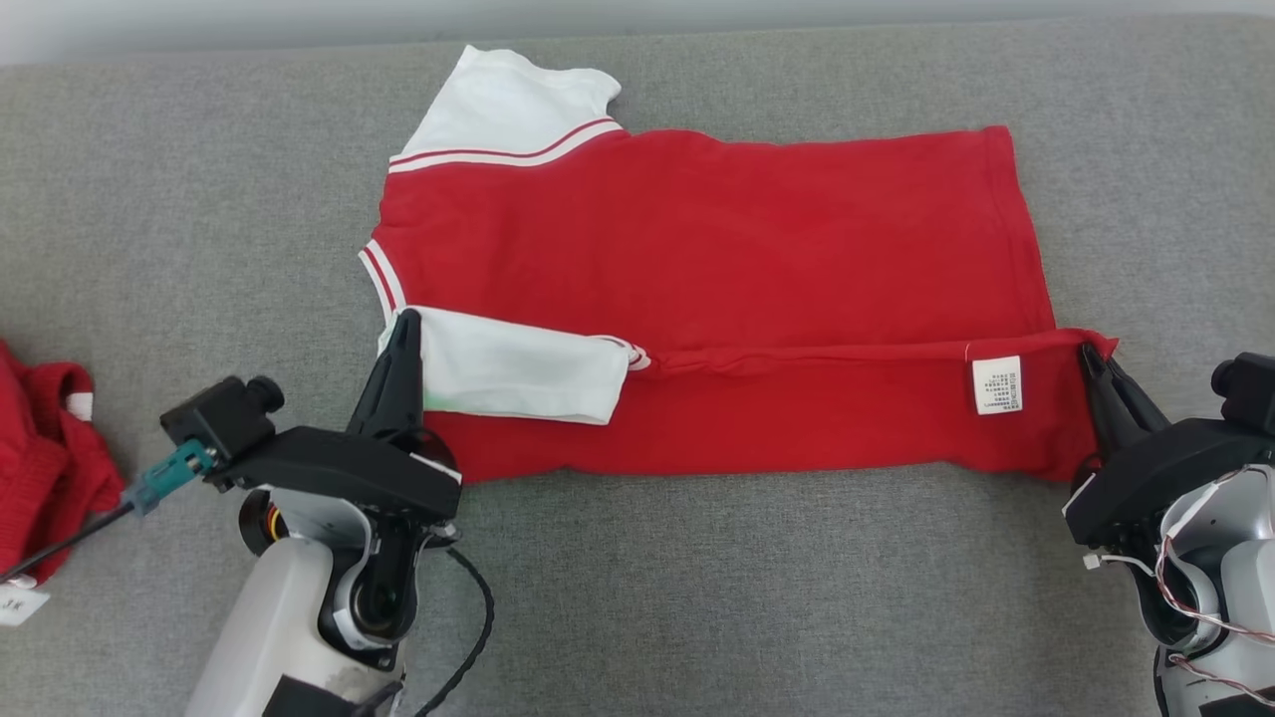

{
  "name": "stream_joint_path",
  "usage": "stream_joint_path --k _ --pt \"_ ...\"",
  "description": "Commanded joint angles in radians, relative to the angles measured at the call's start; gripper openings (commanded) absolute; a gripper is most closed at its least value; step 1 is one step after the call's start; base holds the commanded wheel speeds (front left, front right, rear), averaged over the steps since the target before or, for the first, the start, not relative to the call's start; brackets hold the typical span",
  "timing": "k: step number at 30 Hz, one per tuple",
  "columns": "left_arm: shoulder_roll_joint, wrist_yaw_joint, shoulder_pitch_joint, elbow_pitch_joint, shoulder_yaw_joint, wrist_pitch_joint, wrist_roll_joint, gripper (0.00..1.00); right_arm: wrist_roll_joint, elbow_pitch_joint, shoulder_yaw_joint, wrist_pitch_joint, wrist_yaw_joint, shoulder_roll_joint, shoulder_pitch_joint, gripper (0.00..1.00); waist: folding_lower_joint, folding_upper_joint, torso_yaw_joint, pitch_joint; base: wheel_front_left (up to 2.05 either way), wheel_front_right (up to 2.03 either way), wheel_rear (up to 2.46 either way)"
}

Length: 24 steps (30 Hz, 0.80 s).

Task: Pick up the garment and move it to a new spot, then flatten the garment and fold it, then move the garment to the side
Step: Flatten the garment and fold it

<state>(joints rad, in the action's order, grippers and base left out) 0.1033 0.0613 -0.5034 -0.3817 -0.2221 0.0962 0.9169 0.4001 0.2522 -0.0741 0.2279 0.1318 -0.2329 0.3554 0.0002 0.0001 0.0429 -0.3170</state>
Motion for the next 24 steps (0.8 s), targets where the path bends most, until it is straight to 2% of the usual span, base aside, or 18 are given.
stream_joint_path --k 1,5,6,7,8,9,17,20,24 --pt "-0.002 0.001 -0.017 -0.007 -0.001 0.007 -0.005 0.0 -0.009 0.006 -0.001 -0.007 -0.002 0.002 0.008 0.0 -0.0002 -0.0001 -0.002 -0.001 0.0 0.0 0.0" --pt "0.004 -0.002 -0.046 -0.046 -0.009 0.012 -0.025 0.0 -0.009 0.026 0.005 -0.021 -0.002 0.008 0.021 0.0 -0.0002 -0.0001 0.002 0.001 0.0 0.0 0.0" --pt "0.005 -0.003 -0.051 -0.054 -0.011 0.014 -0.027 0.0 -0.01 0.032 0.007 -0.023 -0.002 0.009 0.024 0.03 -0.0002 -0.0001 0.004 0.002 0.0 0.0 0.0" --pt "0.01 -0.005 -0.056 -0.062 -0.014 0.019 -0.037 0.13 -0.012 0.039 0.009 -0.027 -0.002 0.011 0.026 0.75 -0.0002 -0.0001 0.005 0.003 0.0 0.0 0.0" --pt "0.011 -0.006 -0.058 -0.068 -0.016 0.024 -0.042 0.96 -0.013 0.047 0.0 -0.032 -0.002 0.016 0.029 1.0 -0.0002 -0.0001 0.006 0.005 0.0 0.0 0.0" --pt "0.012 -0.009 -0.062 -0.076 -0.017 0.031 -0.045 1.0 -0.015 0.051 0.001 -0.037 -0.002 0.018 0.033 1.0 -0.0002 -0.0001 0.007 0.007 0.0 0.0 0.0" --pt "0.039 -0.022 -0.042 -0.108 -0.029 0.109 -0.113 1.0 -0.031 0.065 -0.012 -0.078 -0.002 0.031 0.039 1.0 -0.0002 -0.0001 0.015 0.043 0.0 0.0 0.0" --pt "0.07 -0.039 -0.012 -0.096 -0.044 0.138 -0.178 1.0 -0.034 0.059 -0.024 -0.058 -0.002 0.035 0.011 1.0 -0.0002 -0.0001 0.014 0.064 0.0 0.0 0.0" --pt "0.117 -0.083 0.048 -0.076 -0.079 0.155 -0.277 1.0 -0.05 0.029 -0.063 -0.011 -0.002 0.039 -0.04 1.0 -0.0002 -0.0001 0.011 0.094 0.0 0.0 0.0"
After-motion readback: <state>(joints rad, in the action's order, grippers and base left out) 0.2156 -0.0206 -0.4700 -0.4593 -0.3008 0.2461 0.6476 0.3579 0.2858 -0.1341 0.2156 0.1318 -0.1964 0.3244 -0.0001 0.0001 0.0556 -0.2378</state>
